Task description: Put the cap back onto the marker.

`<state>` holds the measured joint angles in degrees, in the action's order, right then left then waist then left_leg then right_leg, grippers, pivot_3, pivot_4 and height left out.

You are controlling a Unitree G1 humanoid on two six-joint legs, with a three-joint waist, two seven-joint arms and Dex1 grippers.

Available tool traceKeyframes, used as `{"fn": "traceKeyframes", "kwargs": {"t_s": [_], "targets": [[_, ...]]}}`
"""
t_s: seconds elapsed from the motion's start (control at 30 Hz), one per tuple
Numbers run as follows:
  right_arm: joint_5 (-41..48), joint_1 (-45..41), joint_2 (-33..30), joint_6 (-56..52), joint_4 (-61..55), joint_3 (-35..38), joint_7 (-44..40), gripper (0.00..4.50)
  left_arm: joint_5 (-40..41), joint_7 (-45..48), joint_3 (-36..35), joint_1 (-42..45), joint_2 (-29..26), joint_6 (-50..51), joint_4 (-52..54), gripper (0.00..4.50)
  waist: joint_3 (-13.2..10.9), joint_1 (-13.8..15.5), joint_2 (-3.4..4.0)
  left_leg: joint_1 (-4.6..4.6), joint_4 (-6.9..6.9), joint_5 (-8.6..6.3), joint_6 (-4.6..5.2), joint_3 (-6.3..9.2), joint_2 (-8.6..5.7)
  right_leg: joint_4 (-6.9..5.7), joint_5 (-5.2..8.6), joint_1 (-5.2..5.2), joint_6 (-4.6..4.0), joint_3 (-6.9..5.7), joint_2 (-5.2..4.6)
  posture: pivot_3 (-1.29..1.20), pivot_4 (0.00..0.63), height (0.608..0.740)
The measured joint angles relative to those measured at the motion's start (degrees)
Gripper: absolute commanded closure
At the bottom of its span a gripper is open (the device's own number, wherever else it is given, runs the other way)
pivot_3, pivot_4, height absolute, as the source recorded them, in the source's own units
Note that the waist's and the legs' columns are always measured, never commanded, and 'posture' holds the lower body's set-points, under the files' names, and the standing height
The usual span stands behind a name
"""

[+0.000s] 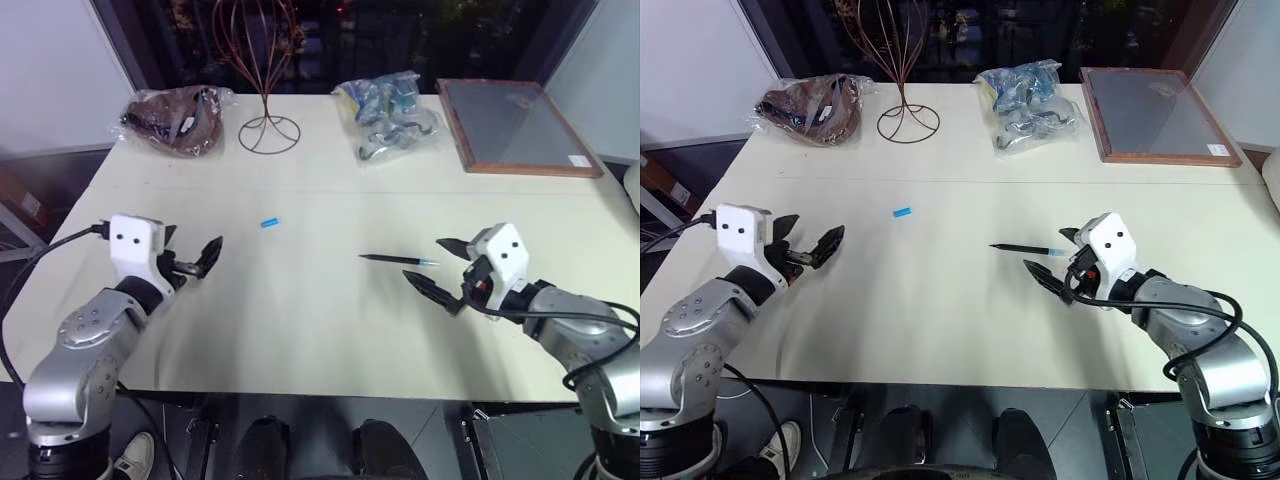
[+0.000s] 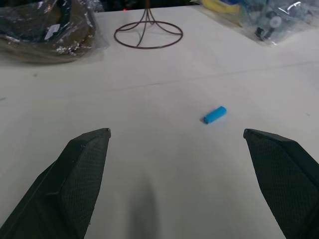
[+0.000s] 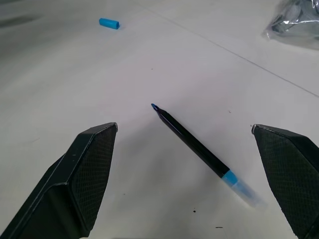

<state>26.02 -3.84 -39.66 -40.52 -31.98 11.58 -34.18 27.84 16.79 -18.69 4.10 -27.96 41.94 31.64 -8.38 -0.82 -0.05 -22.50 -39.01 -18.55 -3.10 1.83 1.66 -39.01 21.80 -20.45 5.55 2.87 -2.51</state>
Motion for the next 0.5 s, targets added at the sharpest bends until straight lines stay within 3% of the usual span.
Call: {"fn": "traceKeyframes", "kwargs": {"t_s": [0.5], "targets": [[0.0,0.3,-0.1,0.0,0.0,0.3,0.2,0.0,0.3,0.7,0.0,0.3,-0.2,-0.5,0.0,0.02,0.0,0.0,-0.01,0.0,0.0,0.0,0.0,0.0,0.0,0.01,0.0,0.0,0.0,0.0,0.0,0.0,0.15,0.74]]}}
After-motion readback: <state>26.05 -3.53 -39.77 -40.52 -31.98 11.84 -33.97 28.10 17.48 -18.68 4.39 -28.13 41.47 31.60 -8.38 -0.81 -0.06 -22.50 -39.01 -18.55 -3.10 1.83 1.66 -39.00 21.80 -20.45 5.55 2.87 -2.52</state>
